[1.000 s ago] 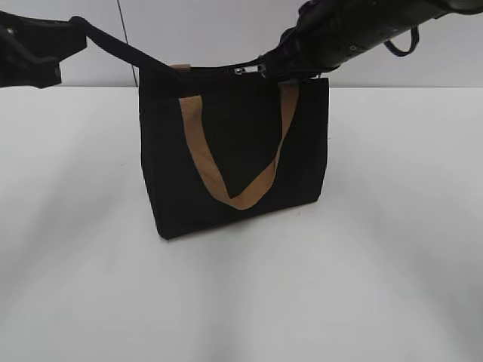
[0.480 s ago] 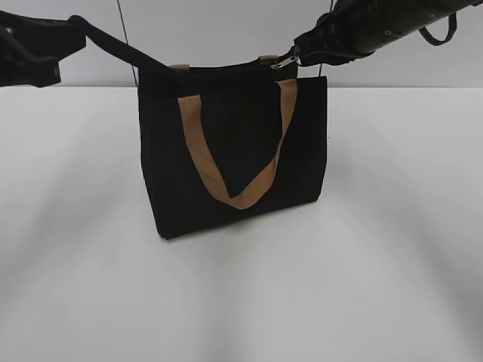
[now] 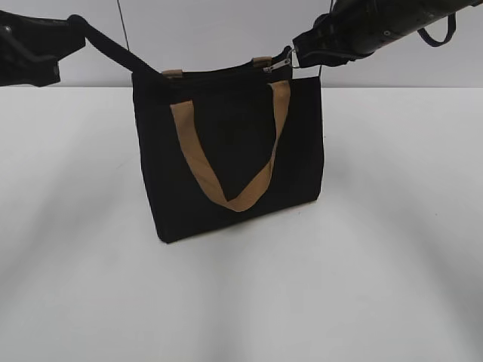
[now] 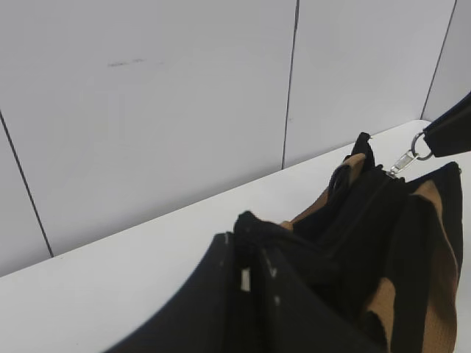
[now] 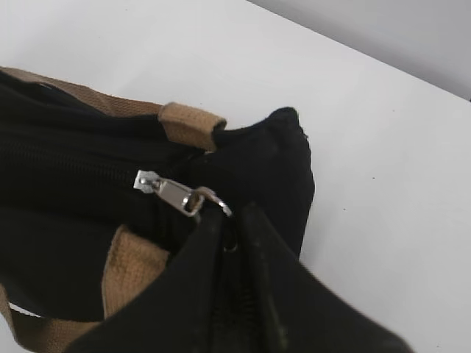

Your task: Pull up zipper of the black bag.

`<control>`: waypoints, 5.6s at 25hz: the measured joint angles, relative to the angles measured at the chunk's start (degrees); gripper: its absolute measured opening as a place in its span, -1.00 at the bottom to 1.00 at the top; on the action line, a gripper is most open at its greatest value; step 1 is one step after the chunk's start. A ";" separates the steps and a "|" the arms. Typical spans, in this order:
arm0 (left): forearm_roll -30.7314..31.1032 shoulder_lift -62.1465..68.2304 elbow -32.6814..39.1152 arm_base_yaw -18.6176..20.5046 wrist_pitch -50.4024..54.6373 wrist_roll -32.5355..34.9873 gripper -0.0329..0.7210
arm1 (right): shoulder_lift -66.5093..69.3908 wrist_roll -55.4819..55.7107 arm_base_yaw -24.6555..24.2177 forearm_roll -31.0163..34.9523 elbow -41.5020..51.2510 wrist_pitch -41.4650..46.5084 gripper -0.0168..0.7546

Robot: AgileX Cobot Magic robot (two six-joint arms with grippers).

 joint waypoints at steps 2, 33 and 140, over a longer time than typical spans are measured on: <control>-0.05 0.00 0.00 0.03 0.00 0.00 -0.75 | 0.00 0.00 0.00 0.00 0.00 0.00 -0.64; -27.48 -0.38 -1.37 -3.07 47.00 1.53 0.09 | -5.43 2.38 -0.55 -6.35 0.00 15.33 -0.11; -48.87 -73.76 7.87 9.48 90.74 35.83 0.00 | -100.99 23.18 -19.03 -22.65 50.11 36.25 -0.12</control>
